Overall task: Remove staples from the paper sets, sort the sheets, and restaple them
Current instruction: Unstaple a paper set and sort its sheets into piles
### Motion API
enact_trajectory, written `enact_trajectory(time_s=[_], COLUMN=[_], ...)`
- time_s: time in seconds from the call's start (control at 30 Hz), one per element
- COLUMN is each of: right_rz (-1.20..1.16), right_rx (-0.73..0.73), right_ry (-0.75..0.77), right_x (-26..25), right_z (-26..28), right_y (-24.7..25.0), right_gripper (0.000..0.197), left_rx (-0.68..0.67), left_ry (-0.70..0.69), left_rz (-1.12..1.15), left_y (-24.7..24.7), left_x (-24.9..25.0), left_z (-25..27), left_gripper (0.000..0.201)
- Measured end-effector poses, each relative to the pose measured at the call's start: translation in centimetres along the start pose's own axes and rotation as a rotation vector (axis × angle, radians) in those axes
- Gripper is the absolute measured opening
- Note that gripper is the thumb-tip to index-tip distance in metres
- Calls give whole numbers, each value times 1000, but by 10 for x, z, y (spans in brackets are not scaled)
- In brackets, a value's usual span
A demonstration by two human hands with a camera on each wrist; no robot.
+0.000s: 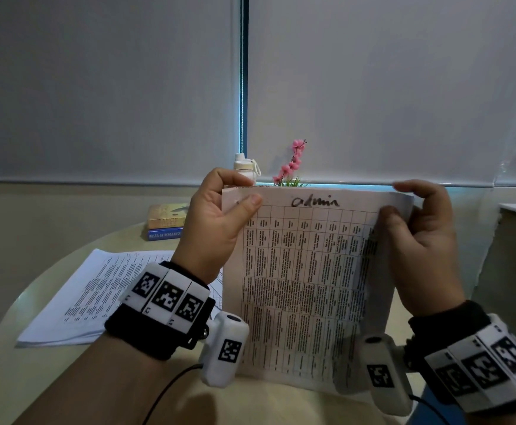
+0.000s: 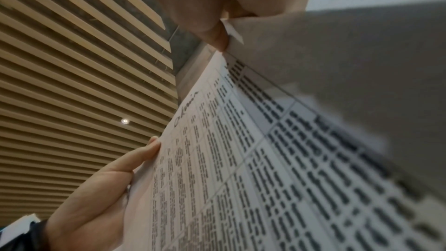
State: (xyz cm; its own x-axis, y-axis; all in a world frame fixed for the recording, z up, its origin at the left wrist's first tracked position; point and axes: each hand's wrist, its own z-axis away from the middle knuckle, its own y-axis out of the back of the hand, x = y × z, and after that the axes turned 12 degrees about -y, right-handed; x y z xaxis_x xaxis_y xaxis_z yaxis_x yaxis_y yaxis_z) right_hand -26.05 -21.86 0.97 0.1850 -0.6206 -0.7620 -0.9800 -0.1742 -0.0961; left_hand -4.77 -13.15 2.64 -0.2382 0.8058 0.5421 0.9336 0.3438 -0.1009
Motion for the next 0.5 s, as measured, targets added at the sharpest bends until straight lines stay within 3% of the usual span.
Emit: enact_trajectory(time_s=[0.07, 0.27, 0.37, 0.5], right_rz=[-55, -189, -190, -210], right_rx=[-39, -356, -401, -363], right_ry=[-63, -530, -575, -578], right_x=[-1, 19, 29, 33], right_z=[2, 11, 16, 13], right_y=[3, 20, 21, 21], right_gripper=[37, 40, 66, 75], left_rx=[-7, 12, 15, -6], left_ry=[-12, 3, 35, 128], left_rz=[11, 79, 95, 109], left_y=[0, 2, 2, 3], left_x=[0, -1, -3, -11], left_z=[0, -5, -8, -6], left_gripper=[23, 22, 20, 20])
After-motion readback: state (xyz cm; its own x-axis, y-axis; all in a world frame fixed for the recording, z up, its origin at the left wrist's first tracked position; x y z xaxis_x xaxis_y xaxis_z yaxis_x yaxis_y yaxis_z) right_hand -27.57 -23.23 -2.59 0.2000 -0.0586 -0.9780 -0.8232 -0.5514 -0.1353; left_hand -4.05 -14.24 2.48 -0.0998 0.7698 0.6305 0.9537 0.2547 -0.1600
